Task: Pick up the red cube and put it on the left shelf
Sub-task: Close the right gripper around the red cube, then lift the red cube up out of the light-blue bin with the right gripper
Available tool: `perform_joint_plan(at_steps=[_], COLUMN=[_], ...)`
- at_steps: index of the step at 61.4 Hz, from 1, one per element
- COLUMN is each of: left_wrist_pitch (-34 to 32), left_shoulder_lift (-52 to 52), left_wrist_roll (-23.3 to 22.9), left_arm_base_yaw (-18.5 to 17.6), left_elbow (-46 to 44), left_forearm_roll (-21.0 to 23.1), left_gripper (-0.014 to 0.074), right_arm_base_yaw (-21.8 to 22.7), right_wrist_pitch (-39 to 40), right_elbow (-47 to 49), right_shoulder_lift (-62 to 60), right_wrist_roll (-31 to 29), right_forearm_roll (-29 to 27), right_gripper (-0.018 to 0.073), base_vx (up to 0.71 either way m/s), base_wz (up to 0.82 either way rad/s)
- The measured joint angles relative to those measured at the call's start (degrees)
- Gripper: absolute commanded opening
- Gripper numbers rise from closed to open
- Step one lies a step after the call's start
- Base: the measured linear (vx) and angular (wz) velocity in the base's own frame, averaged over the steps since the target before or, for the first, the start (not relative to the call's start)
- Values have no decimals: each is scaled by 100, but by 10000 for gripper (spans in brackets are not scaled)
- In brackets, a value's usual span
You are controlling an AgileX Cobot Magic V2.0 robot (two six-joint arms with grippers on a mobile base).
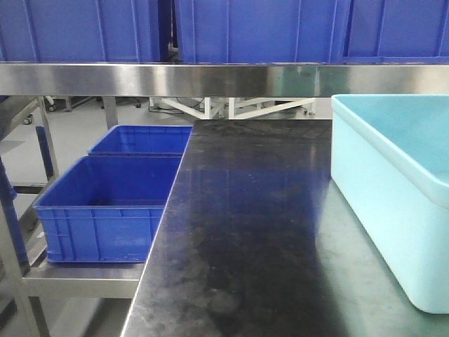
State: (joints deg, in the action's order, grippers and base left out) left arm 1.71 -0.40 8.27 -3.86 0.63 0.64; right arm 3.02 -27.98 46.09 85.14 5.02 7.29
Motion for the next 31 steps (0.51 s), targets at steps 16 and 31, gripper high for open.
perform_joint_plan(at_steps=[16, 31], left_wrist_pitch=[0, 0], left_shoulder_lift=[0, 0], left_wrist_roll=[0, 0], left_arm_base_yaw=[0, 0], left_elbow=[0, 0], left_forearm_roll=[0, 0], left_gripper=[106, 106], right_arm_base_yaw=[0, 0], right_wrist_pitch=[37, 125], right_elbow=[0, 0], right_shoulder_lift=[0, -478], right_wrist_roll=[0, 0], right_forearm_roll=[0, 0], right_gripper=[249, 46], base_vx=[0, 0], base_wz=[0, 0])
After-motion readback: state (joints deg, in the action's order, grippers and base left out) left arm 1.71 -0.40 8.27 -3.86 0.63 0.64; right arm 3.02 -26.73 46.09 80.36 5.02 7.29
